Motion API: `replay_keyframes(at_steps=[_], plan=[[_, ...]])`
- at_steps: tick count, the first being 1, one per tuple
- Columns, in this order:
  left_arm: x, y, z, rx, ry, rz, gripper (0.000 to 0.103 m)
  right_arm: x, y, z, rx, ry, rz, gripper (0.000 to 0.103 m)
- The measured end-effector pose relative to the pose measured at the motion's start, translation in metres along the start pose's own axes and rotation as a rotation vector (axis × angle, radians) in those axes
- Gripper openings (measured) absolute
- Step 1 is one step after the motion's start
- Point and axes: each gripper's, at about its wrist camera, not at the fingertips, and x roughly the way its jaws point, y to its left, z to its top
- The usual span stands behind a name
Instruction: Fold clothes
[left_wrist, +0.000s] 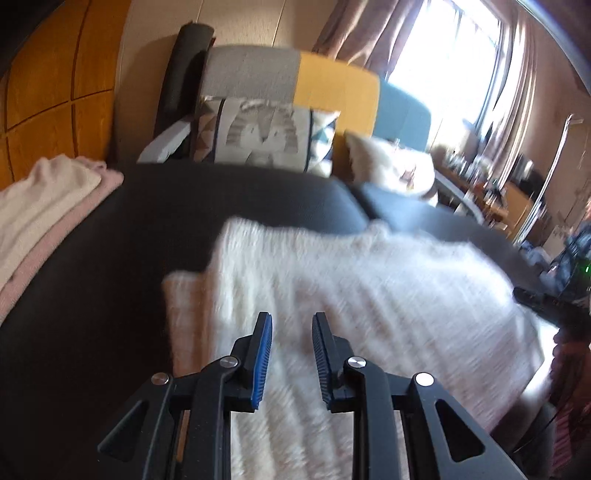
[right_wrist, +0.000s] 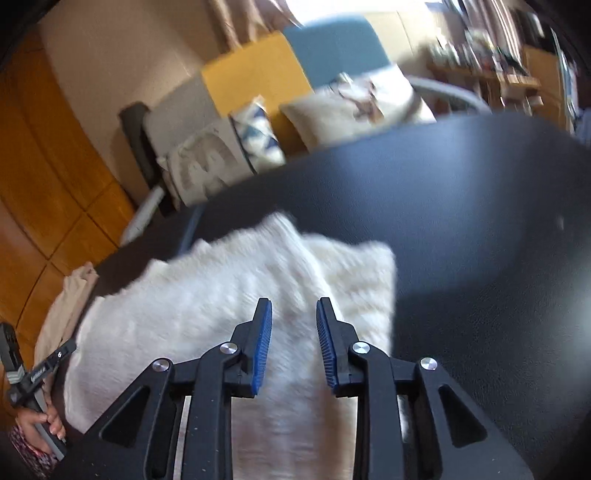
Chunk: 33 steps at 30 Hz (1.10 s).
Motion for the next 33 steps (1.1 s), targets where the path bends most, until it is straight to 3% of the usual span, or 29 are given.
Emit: replay_keyframes(at_steps=[4, 6, 8, 12, 18, 21, 23, 26, 27, 33], plan=[[0.023, 0.001, 0.010, -0.002, 0.078, 0.065, 0.023, 0.012, 0.033, 0.003, -0.108, 0.060, 0.040, 0.032], [0.036, 0.008, 0.007, -0.034, 0.128, 0.068, 0.023, 0.021, 0.035, -0.005, -0.150, 0.085, 0.003, 0.032], [0.035, 0.013, 0.002, -0.049, 0.107, 0.047, 0.023, 0.029, 0.038, -0.013, -0.192, 0.110, -0.033, 0.033], [0.035, 0.014, -0.005, -0.015, 0.085, 0.036, 0.023, 0.030, 0.018, -0.018, -0.110, 0.066, 0.022, 0.034], [0.033, 0.013, -0.009, -0.003, 0.072, 0.035, 0.023, 0.032, 0.023, -0.019, -0.134, 0.057, -0.010, 0.034], [0.027, 0.011, -0.009, -0.008, 0.083, 0.038, 0.023, 0.026, 0.019, -0.016, -0.097, 0.073, 0.032, 0.034], [0.019, 0.016, -0.003, -0.057, 0.109, -0.012, 0.023, 0.015, 0.013, -0.013, -0.070, 0.065, 0.070, 0.036], [0.007, 0.039, 0.009, -0.156, 0.111, -0.120, 0.023, -0.011, -0.007, -0.011, -0.028, 0.022, 0.120, 0.062], [0.006, 0.047, 0.012, -0.177, 0.121, -0.129, 0.023, -0.009, -0.013, -0.011, -0.009, 0.045, 0.126, 0.069], [0.017, 0.107, 0.023, -0.333, 0.235, -0.135, 0.024, 0.002, -0.051, -0.009, 0.106, 0.186, 0.161, 0.071]])
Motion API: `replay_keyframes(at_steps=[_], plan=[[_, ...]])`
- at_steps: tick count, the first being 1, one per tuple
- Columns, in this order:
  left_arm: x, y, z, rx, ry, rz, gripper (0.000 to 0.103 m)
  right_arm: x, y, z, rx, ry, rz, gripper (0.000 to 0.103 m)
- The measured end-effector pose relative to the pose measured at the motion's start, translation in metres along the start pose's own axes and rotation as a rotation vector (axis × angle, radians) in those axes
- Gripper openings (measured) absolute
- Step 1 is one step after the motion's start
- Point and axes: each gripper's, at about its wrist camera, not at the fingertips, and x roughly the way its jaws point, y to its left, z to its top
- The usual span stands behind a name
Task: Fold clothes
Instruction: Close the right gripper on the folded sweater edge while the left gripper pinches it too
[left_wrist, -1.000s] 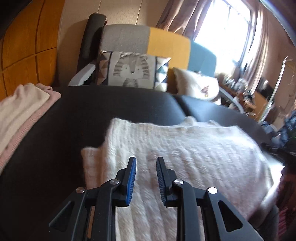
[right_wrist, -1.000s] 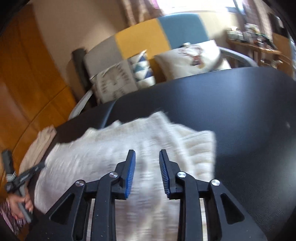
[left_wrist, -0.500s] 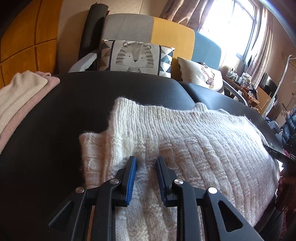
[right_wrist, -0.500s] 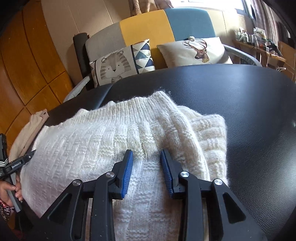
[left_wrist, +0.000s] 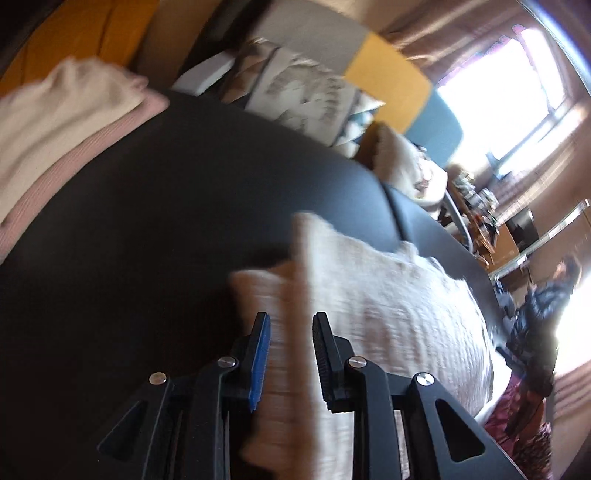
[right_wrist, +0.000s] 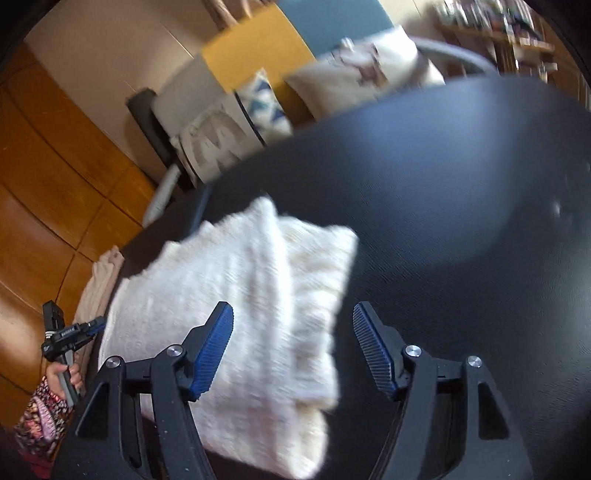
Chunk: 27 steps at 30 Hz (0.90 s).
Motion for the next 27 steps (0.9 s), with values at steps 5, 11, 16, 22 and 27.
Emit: replay_keyframes(at_steps=[5, 11, 16, 22, 27], plan=[[0.015, 0.026, 0.002, -0.085, 0.100, -0.028, 0.028, 0.003, -0.032, 0.006, 0.102, 0.111, 0.032, 0.071], [0.023, 0.046, 0.000, -0.180, 0.148, -0.137, 0.038, 0.014, -0.055, 0.004, 0.257, 0.129, 0.176, 0.071], [0.031, 0.054, 0.001, -0.241, 0.190, -0.241, 0.040, 0.022, -0.057, 0.007, 0.317, 0.141, 0.237, 0.071], [0.042, 0.064, 0.002, -0.314, 0.240, -0.366, 0.044, 0.033, -0.049, 0.010, 0.285, 0.205, 0.270, 0.071], [0.054, 0.052, 0.006, -0.299, 0.267, -0.390, 0.044, 0.040, -0.045, 0.015, 0.281, 0.232, 0.285, 0.076]])
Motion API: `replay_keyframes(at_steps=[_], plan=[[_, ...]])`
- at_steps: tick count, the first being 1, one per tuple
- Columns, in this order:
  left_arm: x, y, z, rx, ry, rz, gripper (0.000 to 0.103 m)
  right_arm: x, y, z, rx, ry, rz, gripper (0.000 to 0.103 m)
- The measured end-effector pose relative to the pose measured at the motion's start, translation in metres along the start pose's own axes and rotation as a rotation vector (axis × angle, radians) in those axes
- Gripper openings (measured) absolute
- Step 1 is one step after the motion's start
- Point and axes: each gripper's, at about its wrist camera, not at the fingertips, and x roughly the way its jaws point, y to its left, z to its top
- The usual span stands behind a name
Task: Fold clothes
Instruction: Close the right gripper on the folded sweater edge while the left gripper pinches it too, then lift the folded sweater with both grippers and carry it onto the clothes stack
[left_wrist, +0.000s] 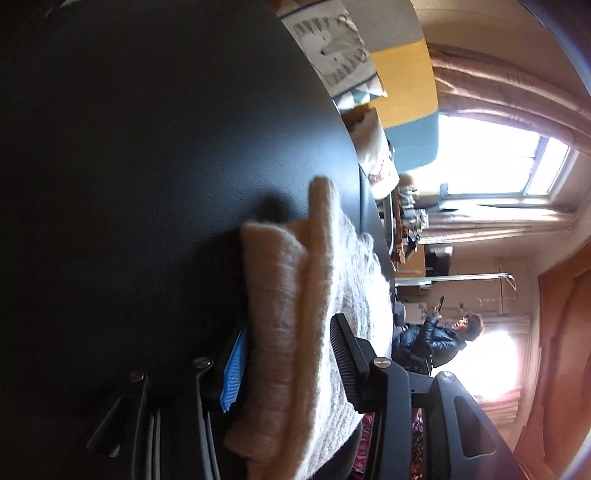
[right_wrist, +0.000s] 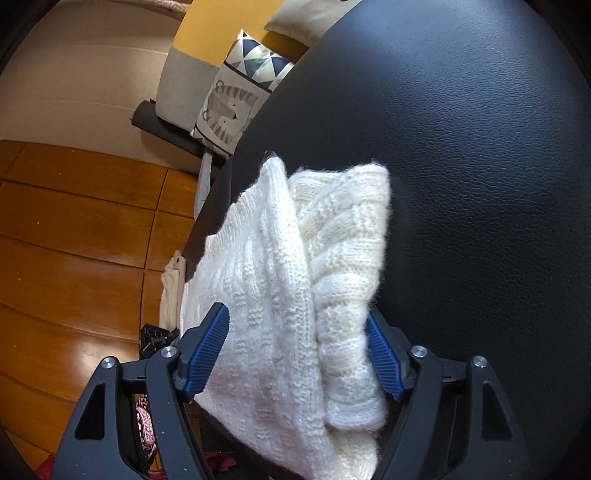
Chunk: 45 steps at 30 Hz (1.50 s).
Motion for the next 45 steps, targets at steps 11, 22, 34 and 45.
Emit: replay_keyframes(at_steps=[11, 22, 34, 45], plan=[[0.035, -0.021, 0.009, 0.044, 0.061, -0.013, 0.045, 0.018, 0.012, 0.002, -0.036, 0.037, 0.004, 0.078], [0.034, -0.036, -0.007, 0.118, -0.004, 0.095, 0.032, 0.019, 0.020, -0.006, -0.077, -0.037, -0.154, 0.026], [0.004, -0.121, -0.040, 0.393, -0.128, 0.178, 0.018, -0.004, 0.079, -0.009, -0.118, -0.159, -0.081, 0.020], [-0.065, -0.158, -0.059, 0.438, -0.242, 0.023, 0.017, 0.022, 0.170, -0.007, -0.168, -0.160, 0.109, 0.019]])
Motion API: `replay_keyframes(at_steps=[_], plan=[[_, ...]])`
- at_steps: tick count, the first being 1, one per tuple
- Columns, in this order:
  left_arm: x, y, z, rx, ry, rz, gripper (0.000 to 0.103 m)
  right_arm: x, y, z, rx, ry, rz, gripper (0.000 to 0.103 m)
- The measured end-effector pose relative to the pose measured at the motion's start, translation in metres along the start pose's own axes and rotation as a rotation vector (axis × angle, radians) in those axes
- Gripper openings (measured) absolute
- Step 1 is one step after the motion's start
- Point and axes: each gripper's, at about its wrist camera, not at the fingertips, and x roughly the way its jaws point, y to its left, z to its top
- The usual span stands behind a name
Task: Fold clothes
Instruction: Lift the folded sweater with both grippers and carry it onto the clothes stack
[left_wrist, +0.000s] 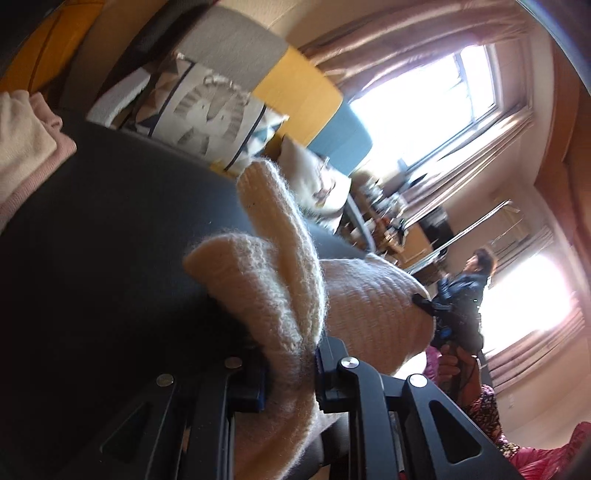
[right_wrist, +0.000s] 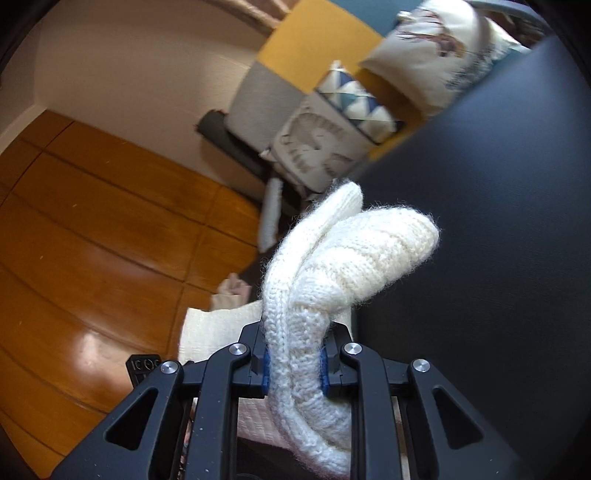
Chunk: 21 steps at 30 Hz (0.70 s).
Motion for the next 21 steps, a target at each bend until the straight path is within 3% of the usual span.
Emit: replay_keyframes(at_steps=[4, 10, 21], plan=[[-0.047, 0.006, 0.001, 0.007, -0.083, -0.019, 0.017, 0.037, 0.047, 0.009, -0.050, 0.043, 0.055, 0.019], [-0.140, 0.033, 0.006, -0.007, -0.230, 0.054, 0.017, 0.135, 0.129, 0.018, -0.145, 0.155, 0.137, 0.019], [-0.291, 0.139, -0.011, -0.201, -0.560, 0.274, 0.017, 0.405, 0.278, 0.006, -0.219, 0.402, 0.279, 0.019]])
